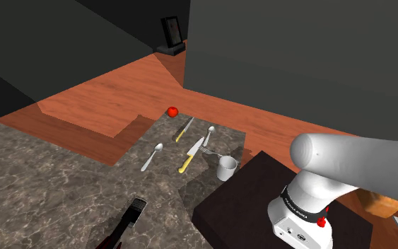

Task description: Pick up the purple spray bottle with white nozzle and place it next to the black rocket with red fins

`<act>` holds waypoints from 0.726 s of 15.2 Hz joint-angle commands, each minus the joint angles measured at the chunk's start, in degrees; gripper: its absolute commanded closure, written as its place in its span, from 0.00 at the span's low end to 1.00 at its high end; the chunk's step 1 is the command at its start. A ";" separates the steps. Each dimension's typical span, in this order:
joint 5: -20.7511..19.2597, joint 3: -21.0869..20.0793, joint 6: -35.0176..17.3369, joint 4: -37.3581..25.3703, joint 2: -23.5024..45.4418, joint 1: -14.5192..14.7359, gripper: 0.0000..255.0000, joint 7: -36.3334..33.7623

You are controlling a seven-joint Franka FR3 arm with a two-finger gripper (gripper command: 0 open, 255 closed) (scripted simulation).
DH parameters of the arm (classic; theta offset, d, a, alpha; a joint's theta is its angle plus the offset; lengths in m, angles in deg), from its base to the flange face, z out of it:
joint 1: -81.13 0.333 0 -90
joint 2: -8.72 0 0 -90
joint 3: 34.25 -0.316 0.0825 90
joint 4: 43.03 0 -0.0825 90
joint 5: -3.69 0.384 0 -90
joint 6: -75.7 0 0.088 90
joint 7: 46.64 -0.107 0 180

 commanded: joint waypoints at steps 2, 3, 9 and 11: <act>0.87 -2.13 -1.70 0.22 -2.84 -1.03 1.00 -0.31; 0.85 -2.72 -2.28 0.37 -2.96 -1.29 1.00 -0.46; 1.24 -5.88 -5.46 0.91 -4.24 -2.82 1.00 -1.13; 1.64 -6.69 -6.37 0.96 -4.93 -3.24 1.00 -1.22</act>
